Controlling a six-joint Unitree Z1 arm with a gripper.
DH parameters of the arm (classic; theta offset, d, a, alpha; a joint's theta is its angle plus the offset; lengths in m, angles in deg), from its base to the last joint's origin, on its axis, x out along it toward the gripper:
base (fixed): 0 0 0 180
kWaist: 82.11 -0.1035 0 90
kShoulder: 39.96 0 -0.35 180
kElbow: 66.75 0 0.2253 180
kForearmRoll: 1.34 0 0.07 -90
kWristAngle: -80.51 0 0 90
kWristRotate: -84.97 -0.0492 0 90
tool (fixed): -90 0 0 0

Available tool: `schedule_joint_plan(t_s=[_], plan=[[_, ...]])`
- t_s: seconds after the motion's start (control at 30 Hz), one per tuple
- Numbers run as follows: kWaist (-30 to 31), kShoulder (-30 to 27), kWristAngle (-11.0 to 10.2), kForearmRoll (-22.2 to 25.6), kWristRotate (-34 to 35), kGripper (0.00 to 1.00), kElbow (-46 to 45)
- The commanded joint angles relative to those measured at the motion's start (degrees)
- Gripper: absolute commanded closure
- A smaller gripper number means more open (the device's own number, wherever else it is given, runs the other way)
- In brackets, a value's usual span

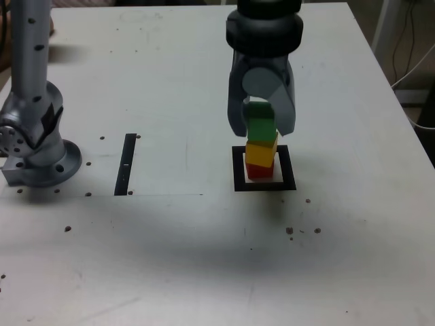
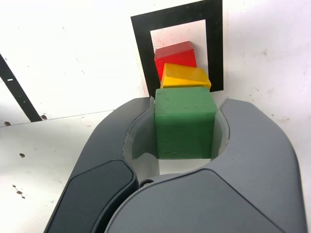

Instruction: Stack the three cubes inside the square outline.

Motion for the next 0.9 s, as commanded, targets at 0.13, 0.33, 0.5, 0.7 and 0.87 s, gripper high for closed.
schedule_joint_plan(t_s=[0.13,0.33,0.5,0.7,0.87], plan=[[0.1,0.0,0.0,-0.6,0.1,0.82,-0.7],[0.1,0.0,-0.1,-0.7,0.1,0.76,-1.0],[0.1,0.0,0.0,-0.7,0.0,0.73,-1.0],[0.1,0.0,0.0,-0.7,-0.1,0.66,-1.3],[0.1,0.0,0.0,-0.7,-0.2,0.61,-1.8]])
